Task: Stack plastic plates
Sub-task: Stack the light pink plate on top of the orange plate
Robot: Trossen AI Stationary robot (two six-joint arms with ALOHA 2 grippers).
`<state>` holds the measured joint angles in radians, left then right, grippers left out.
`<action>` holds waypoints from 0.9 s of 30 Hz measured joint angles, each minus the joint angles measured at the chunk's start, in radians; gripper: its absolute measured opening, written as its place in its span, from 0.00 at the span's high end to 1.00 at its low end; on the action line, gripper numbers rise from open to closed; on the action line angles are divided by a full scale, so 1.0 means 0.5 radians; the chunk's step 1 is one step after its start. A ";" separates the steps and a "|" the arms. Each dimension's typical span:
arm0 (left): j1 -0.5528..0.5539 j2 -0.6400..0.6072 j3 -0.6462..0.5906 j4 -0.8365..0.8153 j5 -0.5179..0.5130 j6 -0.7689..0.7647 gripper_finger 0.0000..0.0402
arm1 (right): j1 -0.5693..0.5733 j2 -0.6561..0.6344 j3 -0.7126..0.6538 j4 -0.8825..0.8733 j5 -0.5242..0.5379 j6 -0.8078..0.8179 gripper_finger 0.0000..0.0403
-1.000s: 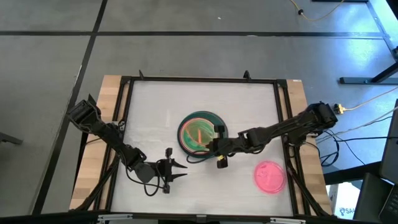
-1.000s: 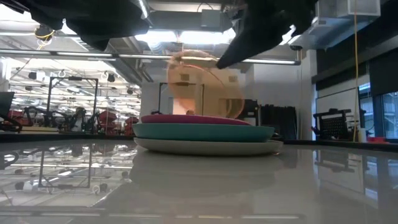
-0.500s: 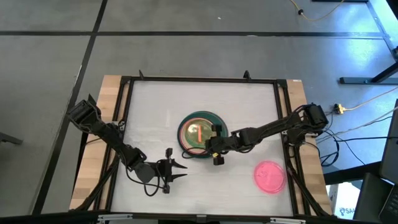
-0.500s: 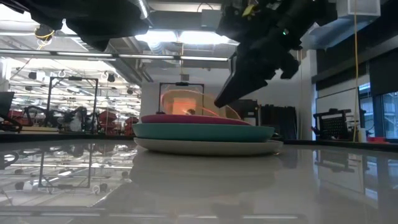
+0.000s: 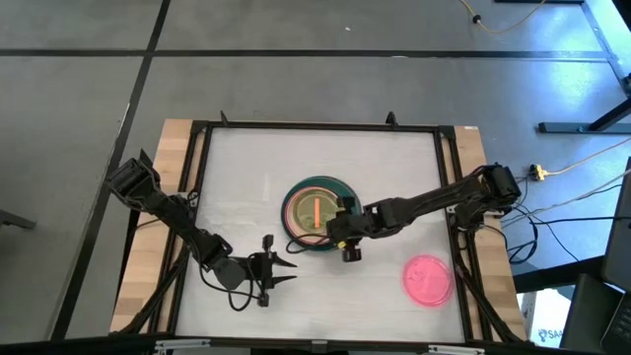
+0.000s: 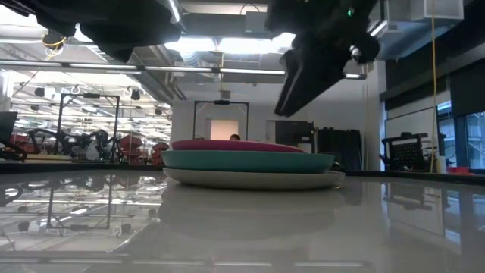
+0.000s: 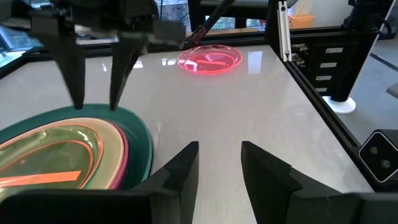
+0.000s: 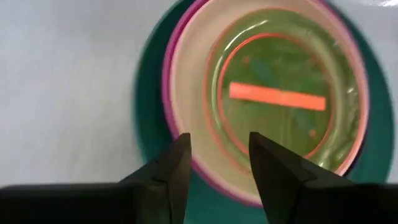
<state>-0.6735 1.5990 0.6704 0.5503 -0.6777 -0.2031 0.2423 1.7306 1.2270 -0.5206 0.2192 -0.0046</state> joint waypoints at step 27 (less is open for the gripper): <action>0.101 0.000 0.000 0.004 0.238 0.005 0.72 | 0.166 -0.889 -0.820 -0.961 -1.040 1.262 0.61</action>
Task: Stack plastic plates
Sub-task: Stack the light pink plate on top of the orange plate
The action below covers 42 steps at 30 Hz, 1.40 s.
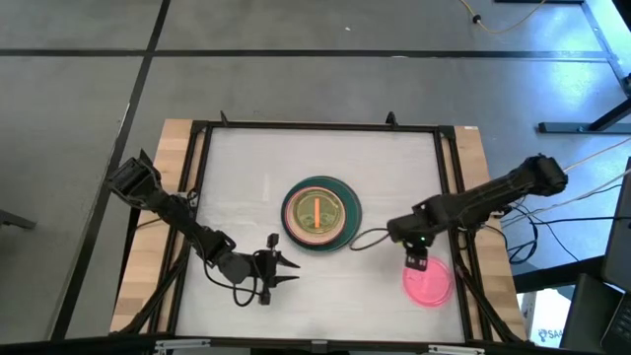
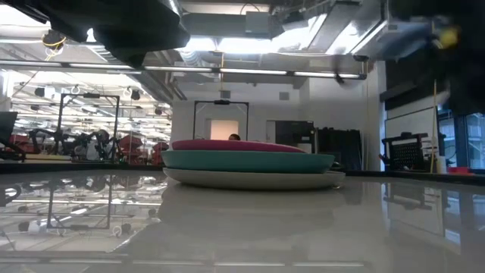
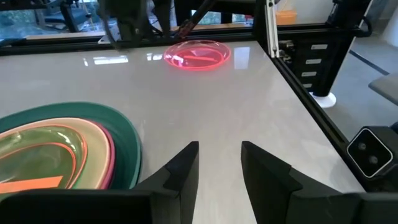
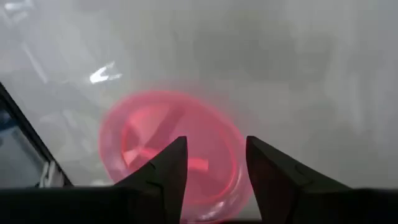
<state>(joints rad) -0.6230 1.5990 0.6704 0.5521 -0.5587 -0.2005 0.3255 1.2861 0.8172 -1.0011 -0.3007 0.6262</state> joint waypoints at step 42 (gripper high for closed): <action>0.028 0.000 0.000 -0.058 -0.008 -0.020 0.72 | 0.107 0.016 -0.584 0.804 -0.230 0.126 1.00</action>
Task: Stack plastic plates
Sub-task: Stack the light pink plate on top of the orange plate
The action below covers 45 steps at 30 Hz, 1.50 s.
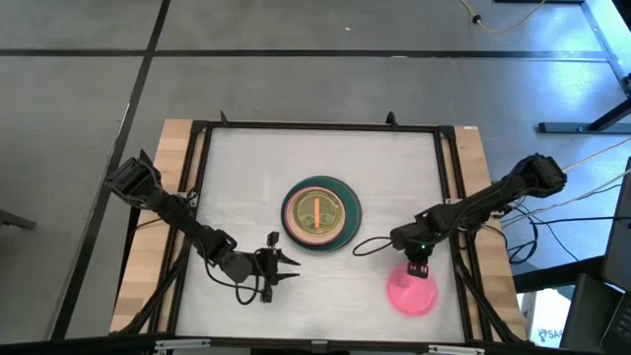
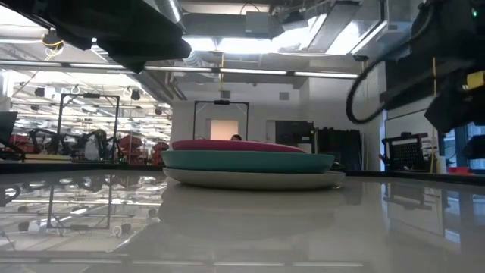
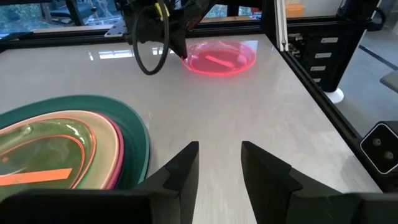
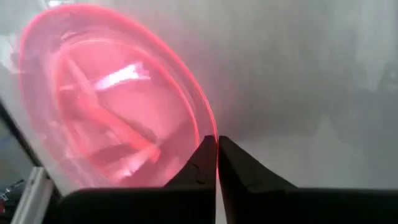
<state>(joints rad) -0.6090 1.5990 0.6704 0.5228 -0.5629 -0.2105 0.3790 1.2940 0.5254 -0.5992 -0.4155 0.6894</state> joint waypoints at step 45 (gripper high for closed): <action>-0.266 -0.360 0.000 -0.484 -0.109 -0.039 0.72 | -1.092 0.597 0.725 1.103 0.538 -0.762 1.00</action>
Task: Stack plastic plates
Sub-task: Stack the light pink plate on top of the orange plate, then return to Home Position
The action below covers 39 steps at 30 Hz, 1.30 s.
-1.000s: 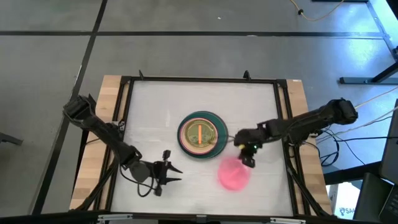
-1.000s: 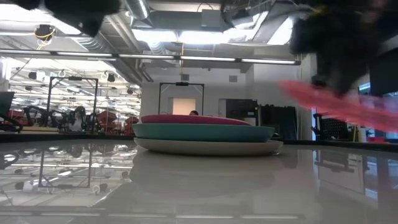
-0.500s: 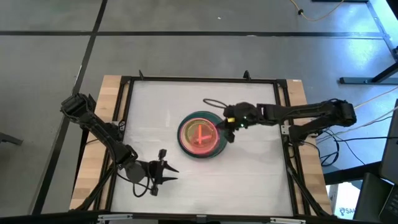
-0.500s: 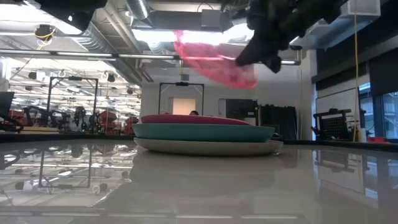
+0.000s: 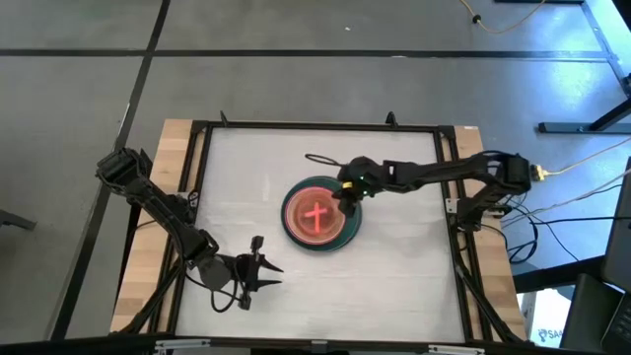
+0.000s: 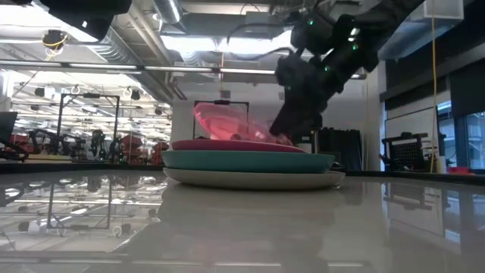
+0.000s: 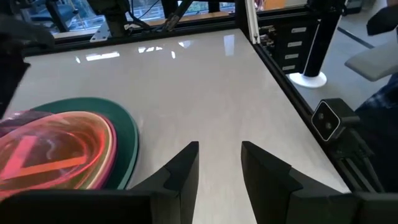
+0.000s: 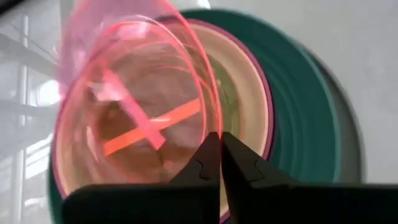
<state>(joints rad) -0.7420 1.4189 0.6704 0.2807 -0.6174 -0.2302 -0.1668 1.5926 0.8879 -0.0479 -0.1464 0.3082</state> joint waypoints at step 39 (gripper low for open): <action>0.701 -0.693 -0.129 -0.134 0.337 0.534 0.72 | 0.005 -0.549 -0.001 -0.269 0.120 -0.579 0.70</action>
<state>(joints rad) -0.3915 1.0723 0.6060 0.2138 -0.4488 0.0368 -0.1642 1.3179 0.8875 -0.1822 -0.0863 0.0186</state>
